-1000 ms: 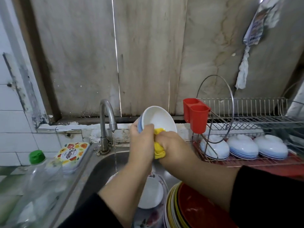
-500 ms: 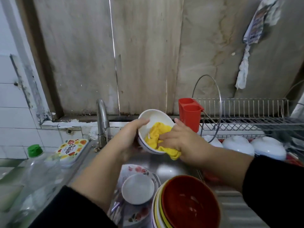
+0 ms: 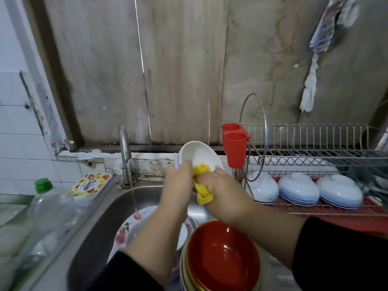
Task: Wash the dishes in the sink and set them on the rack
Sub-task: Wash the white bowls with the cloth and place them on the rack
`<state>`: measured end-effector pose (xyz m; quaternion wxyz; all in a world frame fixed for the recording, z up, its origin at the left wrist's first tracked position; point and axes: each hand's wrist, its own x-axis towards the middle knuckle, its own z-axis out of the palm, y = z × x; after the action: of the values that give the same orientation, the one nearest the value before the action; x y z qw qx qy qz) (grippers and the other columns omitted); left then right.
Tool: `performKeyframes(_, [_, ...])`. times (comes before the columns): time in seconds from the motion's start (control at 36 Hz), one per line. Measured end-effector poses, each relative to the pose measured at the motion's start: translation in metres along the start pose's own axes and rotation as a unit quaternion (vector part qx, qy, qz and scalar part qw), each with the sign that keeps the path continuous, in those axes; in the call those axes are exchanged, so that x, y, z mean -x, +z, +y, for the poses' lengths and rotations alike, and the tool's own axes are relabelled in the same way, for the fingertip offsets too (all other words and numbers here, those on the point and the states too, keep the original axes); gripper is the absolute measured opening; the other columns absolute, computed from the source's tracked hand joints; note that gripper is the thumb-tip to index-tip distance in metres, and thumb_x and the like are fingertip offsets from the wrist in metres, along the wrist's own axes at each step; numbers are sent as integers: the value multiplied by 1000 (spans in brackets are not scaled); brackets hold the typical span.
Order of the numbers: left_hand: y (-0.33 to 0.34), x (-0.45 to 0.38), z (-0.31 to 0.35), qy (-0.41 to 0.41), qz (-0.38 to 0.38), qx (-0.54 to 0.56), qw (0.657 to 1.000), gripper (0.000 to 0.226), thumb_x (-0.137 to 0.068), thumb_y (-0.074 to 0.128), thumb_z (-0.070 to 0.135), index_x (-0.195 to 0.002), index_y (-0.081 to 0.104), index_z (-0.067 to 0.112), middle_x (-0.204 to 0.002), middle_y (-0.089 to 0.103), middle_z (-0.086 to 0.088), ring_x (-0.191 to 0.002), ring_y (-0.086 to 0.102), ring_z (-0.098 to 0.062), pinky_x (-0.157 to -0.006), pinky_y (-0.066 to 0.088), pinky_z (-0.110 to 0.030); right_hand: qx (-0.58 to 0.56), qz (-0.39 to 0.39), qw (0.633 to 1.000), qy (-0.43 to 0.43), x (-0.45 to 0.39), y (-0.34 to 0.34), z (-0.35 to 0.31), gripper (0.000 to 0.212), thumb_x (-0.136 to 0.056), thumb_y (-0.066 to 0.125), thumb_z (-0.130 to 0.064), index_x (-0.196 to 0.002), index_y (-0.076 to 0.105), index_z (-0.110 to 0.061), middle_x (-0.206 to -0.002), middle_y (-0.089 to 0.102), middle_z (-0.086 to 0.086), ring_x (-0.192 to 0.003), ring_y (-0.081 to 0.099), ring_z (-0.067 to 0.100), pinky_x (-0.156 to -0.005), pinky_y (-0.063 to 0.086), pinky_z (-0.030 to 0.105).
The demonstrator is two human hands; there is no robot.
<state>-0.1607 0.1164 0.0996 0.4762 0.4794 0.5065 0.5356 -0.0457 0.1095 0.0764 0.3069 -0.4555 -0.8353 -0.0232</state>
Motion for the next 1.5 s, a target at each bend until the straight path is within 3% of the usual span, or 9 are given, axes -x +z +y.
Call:
performKeyframes(0.14, [-10, 0, -10, -24, -98, 51, 994, 102, -61, 35, 93, -135, 47, 24, -124, 60, -2, -116, 55, -20, -105, 39, -42, -299, 17, 936, 184, 1, -8, -6, 14, -76, 71, -4, -82, 65, -14, -71, 66, 2, -69, 64, 17, -63, 52, 34])
performKeyframes(0.33, [-23, -17, -35, -170, -59, 257, 949, 45, -100, 37, 38, -122, 59, 6, -119, 64, -19, -110, 61, -35, -96, 47, -52, -692, 70, 672, 254, 10, 4, -8, 57, -77, 57, -25, -25, 37, -10, -25, 32, 2, -26, 37, 15, -52, 44, 22])
performKeyframes(0.47, [-20, -14, -35, -192, -67, 403, 892, 43, -95, 47, 34, -127, 58, 6, -120, 63, -20, -103, 62, -32, -72, 55, -47, -780, 82, 540, 304, 10, 6, -9, 40, -63, 75, -37, -80, 60, -4, -103, 57, 37, -104, 58, 39, -90, 51, 39])
performKeyframes(0.58, [-23, -20, -33, -184, -20, 405, 896, 44, -91, 54, 33, -130, 57, 11, -124, 63, -15, -104, 63, -31, -70, 56, -47, -747, 94, 552, 358, 9, 8, -7, 92, -62, 75, -42, -124, 43, 18, -119, 45, 43, -103, 54, 44, -75, 57, 41])
performKeyframes(0.75, [-32, -17, -20, -86, 97, 362, 923, 15, -93, 54, 29, -89, 63, 18, -86, 70, -2, -72, 65, -21, -68, 57, -39, -617, 208, 659, 375, 6, -6, 5, 19, -83, 65, -9, -100, 67, -2, -84, 69, 12, -67, 67, 21, -62, 55, 31])
performKeyframes(0.89, [-25, -7, -18, -75, 149, 275, 947, 22, -91, 55, 28, -74, 60, 15, -65, 63, -1, -57, 57, -19, -60, 46, -28, -415, 71, 889, 178, -1, -12, -19, 21, -86, 60, -2, -89, 62, -22, -49, 56, -11, -40, 48, 3, -39, 38, 19])
performKeyframes(1.08, [-36, -6, -23, -46, 185, 205, 960, 25, -89, 56, 29, -68, 58, 15, -65, 58, -2, -62, 53, -21, -60, 40, -27, -190, 8, 977, 93, 5, -7, -7, 16, -67, 49, -17, -76, 54, -28, -69, 51, -15, -84, 54, 25, -68, 36, 27])
performKeyframes(1.28, [-31, -6, -22, -78, 188, 178, 963, 27, -90, 53, 33, -72, 59, 15, -74, 60, -7, -63, 54, -23, -64, 44, -31, -306, 35, 932, 190, -7, -5, -17, 13, -82, 57, -5, -76, 56, -16, -53, 53, -12, -47, 49, 4, -44, 35, 15])
performKeyframes(1.5, [-39, -1, -28, -62, 204, 116, 970, 34, -93, 49, 44, -72, 56, 18, -79, 57, -1, -72, 54, -19, -67, 43, -32, -514, 84, 804, 286, -11, -29, -12, 25, -85, 54, 5, -96, 68, -13, -94, 71, 17, -86, 67, 38, -83, 54, 53])
